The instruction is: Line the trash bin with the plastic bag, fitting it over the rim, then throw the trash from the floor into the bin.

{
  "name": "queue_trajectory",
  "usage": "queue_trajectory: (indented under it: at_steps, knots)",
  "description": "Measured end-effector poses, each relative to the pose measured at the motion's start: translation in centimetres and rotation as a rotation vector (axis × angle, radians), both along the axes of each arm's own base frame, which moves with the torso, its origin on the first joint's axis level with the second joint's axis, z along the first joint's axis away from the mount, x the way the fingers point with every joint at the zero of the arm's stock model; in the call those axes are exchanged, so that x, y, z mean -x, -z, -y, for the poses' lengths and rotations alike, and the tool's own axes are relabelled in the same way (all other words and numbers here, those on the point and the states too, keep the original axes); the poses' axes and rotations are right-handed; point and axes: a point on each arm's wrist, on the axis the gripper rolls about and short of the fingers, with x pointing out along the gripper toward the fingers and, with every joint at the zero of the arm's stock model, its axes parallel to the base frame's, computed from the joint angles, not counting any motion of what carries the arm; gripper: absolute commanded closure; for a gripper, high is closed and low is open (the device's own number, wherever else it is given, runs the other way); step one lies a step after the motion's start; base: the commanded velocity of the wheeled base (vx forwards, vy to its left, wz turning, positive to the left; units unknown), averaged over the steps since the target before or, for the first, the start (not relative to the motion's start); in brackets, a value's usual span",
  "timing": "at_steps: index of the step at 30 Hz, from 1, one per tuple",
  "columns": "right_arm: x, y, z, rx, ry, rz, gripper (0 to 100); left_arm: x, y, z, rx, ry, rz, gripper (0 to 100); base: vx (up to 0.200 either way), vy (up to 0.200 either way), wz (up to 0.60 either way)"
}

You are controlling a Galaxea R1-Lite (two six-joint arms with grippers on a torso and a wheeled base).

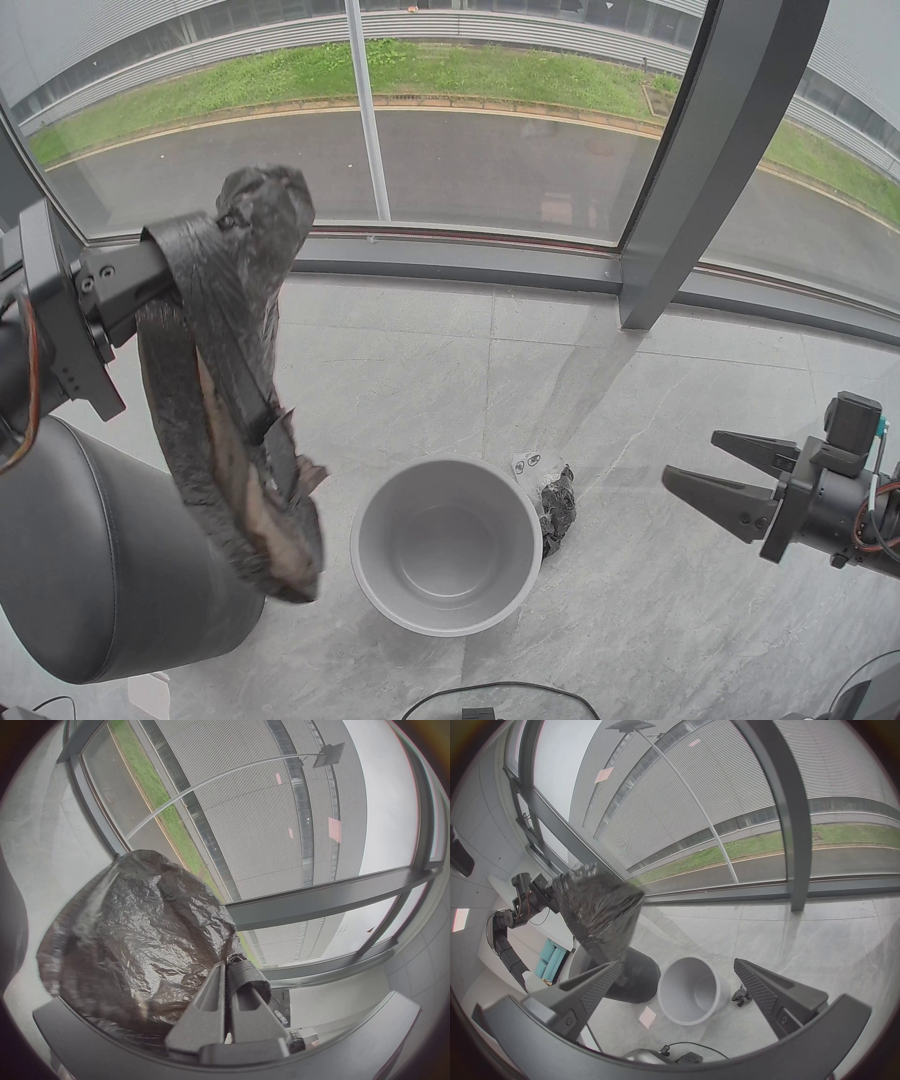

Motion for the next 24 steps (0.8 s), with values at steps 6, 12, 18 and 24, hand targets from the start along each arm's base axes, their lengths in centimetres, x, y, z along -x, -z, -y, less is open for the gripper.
queue_trajectory:
  at_steps: [6,12,18,24]
  knots:
    - [-1.7,0.2,-3.4,0.031,-0.027,-0.022,0,0.2,-1.5,0.4,0.030,0.046,0.011,100,0.000,0.000,0.00]
    - [-3.3,1.2,-7.2,0.036,-0.069,-0.012,0,0.3,-1.7,0.9,0.060,0.131,-0.020,100,0.000,0.000,0.00]
    - [-4.6,3.0,-11.4,0.080,-0.107,0.017,0,0.7,-2.2,1.4,0.153,0.210,-0.065,100,0.000,0.000,0.00]
    - [-5.6,4.6,-15.9,0.119,-0.102,0.036,0,1.3,-2.3,2.1,0.178,0.279,-0.074,100,0.000,0.000,0.00]
